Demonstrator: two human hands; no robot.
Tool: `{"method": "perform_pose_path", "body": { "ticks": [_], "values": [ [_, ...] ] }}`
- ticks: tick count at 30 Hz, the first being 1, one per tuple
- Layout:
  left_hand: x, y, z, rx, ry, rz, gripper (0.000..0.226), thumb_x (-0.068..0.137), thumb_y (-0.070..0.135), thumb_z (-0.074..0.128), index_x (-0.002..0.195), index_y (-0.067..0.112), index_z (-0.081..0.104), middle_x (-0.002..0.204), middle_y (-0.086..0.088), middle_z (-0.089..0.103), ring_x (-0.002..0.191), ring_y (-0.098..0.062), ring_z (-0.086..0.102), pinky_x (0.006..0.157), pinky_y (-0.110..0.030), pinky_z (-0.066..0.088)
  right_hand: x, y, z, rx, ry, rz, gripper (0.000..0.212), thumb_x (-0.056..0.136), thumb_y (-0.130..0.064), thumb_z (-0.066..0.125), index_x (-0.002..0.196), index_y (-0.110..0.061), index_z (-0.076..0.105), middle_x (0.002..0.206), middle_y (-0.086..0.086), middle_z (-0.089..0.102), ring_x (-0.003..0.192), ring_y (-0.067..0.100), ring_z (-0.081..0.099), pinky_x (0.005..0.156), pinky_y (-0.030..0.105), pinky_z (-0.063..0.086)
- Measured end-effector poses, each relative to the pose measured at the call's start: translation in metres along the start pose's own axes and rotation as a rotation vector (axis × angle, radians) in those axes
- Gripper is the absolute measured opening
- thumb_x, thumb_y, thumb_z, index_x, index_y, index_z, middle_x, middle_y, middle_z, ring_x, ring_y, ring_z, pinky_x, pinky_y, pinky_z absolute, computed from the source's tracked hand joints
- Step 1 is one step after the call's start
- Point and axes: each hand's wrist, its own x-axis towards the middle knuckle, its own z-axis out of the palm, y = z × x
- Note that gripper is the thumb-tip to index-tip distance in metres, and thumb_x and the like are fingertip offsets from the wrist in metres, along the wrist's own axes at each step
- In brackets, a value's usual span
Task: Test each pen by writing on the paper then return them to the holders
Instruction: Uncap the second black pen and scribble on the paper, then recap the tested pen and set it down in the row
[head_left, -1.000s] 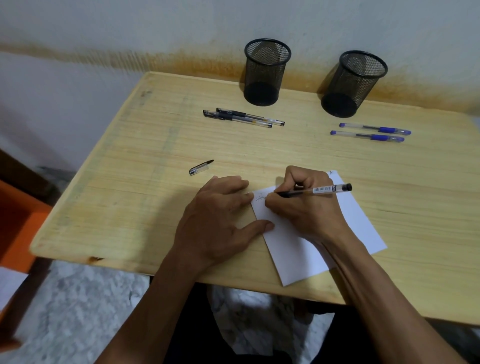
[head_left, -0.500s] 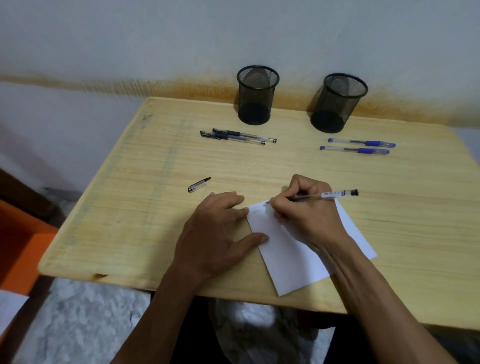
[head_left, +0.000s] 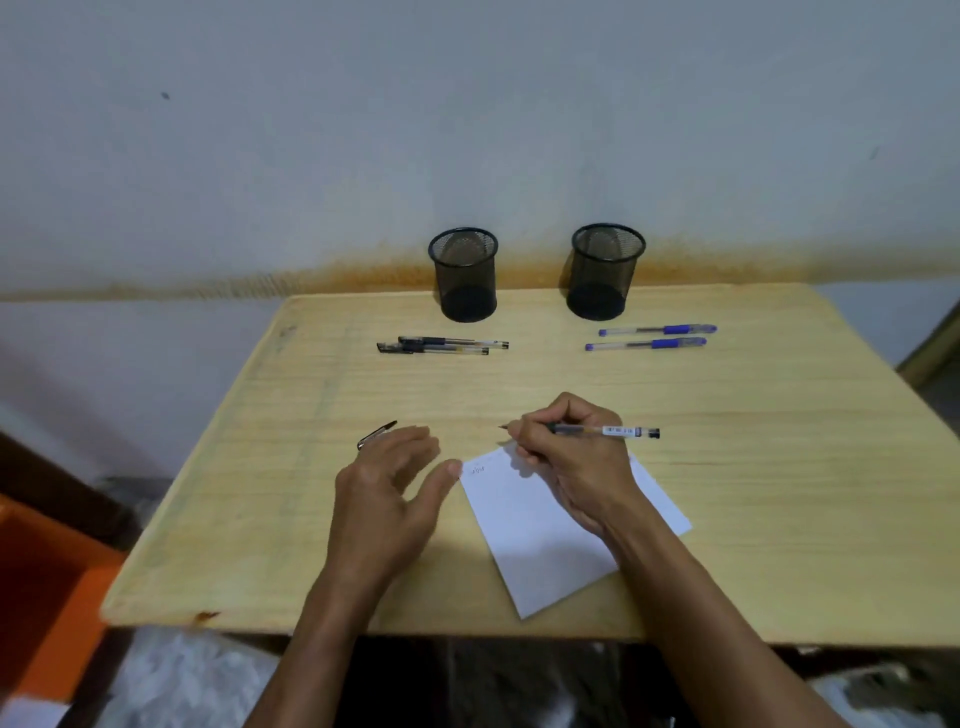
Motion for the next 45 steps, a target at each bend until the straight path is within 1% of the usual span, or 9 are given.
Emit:
{"method": "perform_pose_path", "body": {
  "ticks": [3,5,13,17,20,23,26,32,45],
  "values": [
    [0.016,-0.007,-0.009,0.219,0.173,-0.016,0.023,0.085,0.017,0.075,0.106,0.009,0.074,0.112,-0.006,0.070,0.109,-0.025,0.062,0.096,-0.031,0.048,-0.001,0.001,-0.002,0.010,-0.021,-0.002,0.012,0.081,0.016,0.071,0.080,0.018,0.059,0.076,0.028,0.066,0.057,0.022,0.063,0.053,0.028,0.054],
    [0.030,-0.015,-0.016,0.363,0.122,-0.113,0.027,0.090,0.022,0.067,0.114,0.009,0.071,0.118,-0.010,0.068,0.115,-0.033,0.055,0.097,-0.043,0.047,0.000,0.002,-0.003,0.007,-0.046,-0.012,0.016,0.080,0.014,0.074,0.085,0.021,0.060,0.073,0.025,0.068,0.059,0.025,0.064,0.057,0.030,0.055],
    [0.039,-0.030,-0.019,0.536,0.018,-0.107,0.020,0.092,0.026,0.065,0.103,0.014,0.077,0.106,-0.007,0.071,0.102,-0.034,0.059,0.081,-0.041,0.048,-0.001,0.002,-0.004,-0.015,-0.096,0.012,0.011,0.080,0.006,0.078,0.079,0.003,0.068,0.076,0.025,0.071,0.065,0.029,0.068,0.060,0.036,0.054],
    [0.035,-0.006,-0.018,0.326,0.039,-0.101,0.014,0.090,0.028,0.069,0.100,0.022,0.076,0.096,0.001,0.071,0.091,-0.020,0.061,0.077,-0.029,0.042,-0.004,-0.003,-0.002,-0.012,-0.099,0.025,0.011,0.080,0.002,0.081,0.080,-0.002,0.071,0.076,0.017,0.074,0.067,0.024,0.069,0.059,0.032,0.054],
    [0.027,0.023,-0.017,0.036,0.094,-0.146,0.014,0.084,0.021,0.076,0.097,0.024,0.078,0.085,0.011,0.074,0.080,0.001,0.067,0.075,-0.014,0.048,-0.009,-0.012,0.000,0.019,-0.060,0.018,0.012,0.079,0.001,0.081,0.085,-0.010,0.077,0.083,0.008,0.079,0.080,0.025,0.075,0.074,0.033,0.060],
    [0.024,0.042,-0.018,-0.213,0.044,-0.207,0.021,0.084,0.007,0.076,0.097,0.024,0.076,0.086,0.009,0.077,0.085,-0.002,0.071,0.080,-0.020,0.055,-0.018,-0.030,0.003,-0.062,-0.094,-0.053,0.021,0.083,0.001,0.077,0.095,-0.016,0.079,0.089,0.006,0.081,0.087,0.025,0.077,0.084,0.037,0.063],
    [0.021,0.054,-0.021,-0.335,-0.012,-0.214,0.018,0.084,0.004,0.074,0.097,0.017,0.076,0.085,0.004,0.078,0.083,-0.011,0.074,0.074,-0.016,0.054,-0.028,-0.047,0.005,-0.112,-0.124,-0.126,0.015,0.083,0.000,0.078,0.095,-0.008,0.074,0.088,0.008,0.080,0.084,0.024,0.077,0.071,0.030,0.063],
    [0.017,0.063,-0.028,-0.349,-0.041,-0.140,0.017,0.084,0.008,0.075,0.095,0.021,0.076,0.086,0.005,0.077,0.081,-0.007,0.072,0.076,-0.019,0.054,-0.038,-0.070,0.004,-0.308,-0.181,-0.177,0.014,0.080,-0.013,0.083,0.092,-0.009,0.076,0.081,0.004,0.079,0.072,0.012,0.075,0.061,0.021,0.058],
    [0.017,0.074,-0.042,-0.215,-0.088,0.162,0.019,0.086,0.007,0.074,0.094,0.024,0.077,0.088,0.011,0.072,0.087,-0.012,0.070,0.076,-0.023,0.053,-0.041,-0.067,0.013,-0.321,-0.196,-0.255,0.015,0.075,-0.009,0.087,0.086,-0.005,0.078,0.081,0.005,0.077,0.069,0.004,0.066,0.055,0.017,0.049]
  ]
}}
